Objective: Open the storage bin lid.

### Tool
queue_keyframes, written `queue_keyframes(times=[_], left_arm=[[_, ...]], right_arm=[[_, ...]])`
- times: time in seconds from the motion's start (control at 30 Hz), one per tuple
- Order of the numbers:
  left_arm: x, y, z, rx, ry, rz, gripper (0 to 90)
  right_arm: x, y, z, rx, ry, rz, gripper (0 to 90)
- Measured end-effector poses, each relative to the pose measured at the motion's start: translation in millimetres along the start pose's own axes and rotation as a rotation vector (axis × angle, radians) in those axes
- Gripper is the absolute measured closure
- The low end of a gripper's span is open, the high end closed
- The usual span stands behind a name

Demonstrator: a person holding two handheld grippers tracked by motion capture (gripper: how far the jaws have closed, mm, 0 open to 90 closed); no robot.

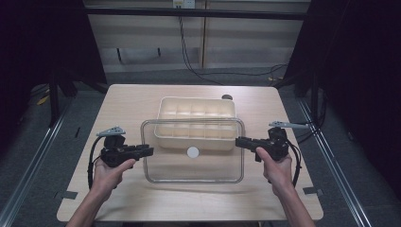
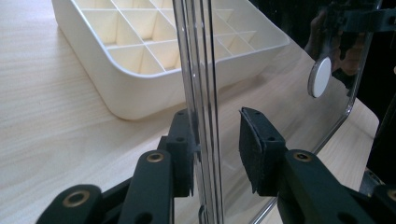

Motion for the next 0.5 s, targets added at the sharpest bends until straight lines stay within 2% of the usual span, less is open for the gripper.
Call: queue_keyframes(times=[0.17,0.27,0.43,0.5], left_arm=[[-3.4,1.6,7.7,0.006,-0.004,0.001,66.7],[-5.7,3.4,12.9,0.003,0.011,-0.011,67.3],[-8.0,10.7,17.0,0.021,0.006,-0.006,67.5],[-8.1,14.1,18.1,0.045,0.006,0.006,67.4]], right_arm=[[3.1,6.5,1.0,0.006,-0.013,-0.022,74.9],[5.4,10.1,2.9,0.004,-0.017,-0.028,74.9],[8.2,18.9,5.8,0.021,-0.018,-0.037,74.8],[9.4,23.3,6.9,0.032,-0.018,-0.043,74.8]])
Point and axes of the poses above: each handheld gripper's, and its own axes: z roughly backward along the jaws, y roughly out of its underside, x roughly to its left, the point moved 7 cm from there along -z, roughly forward along the jaws, and after that the axes turned 14 degrees about -x, right-handed, at the moved point
